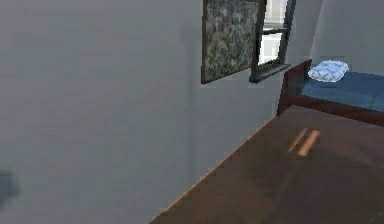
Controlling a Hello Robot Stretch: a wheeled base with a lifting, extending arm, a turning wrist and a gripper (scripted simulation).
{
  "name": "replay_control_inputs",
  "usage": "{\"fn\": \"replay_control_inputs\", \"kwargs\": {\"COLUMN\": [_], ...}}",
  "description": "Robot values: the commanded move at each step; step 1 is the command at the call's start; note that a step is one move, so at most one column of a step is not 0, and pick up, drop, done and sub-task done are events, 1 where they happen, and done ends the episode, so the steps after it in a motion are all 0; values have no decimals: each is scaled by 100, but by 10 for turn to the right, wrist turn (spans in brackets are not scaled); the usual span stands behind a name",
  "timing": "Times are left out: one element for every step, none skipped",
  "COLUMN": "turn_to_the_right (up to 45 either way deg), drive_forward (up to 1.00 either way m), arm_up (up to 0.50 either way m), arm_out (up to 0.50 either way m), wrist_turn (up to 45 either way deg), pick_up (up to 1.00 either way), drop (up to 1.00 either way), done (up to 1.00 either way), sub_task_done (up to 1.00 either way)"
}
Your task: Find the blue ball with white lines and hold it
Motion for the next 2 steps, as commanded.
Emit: {"fn": "replay_control_inputs", "kwargs": {"turn_to_the_right": [0,0], "drive_forward": [0,0], "arm_up": [50,4], "arm_out": [0,0], "wrist_turn": [0,0], "pick_up": [0,0], "drop": [0,0], "done": [0,0], "sub_task_done": [0,0]}}
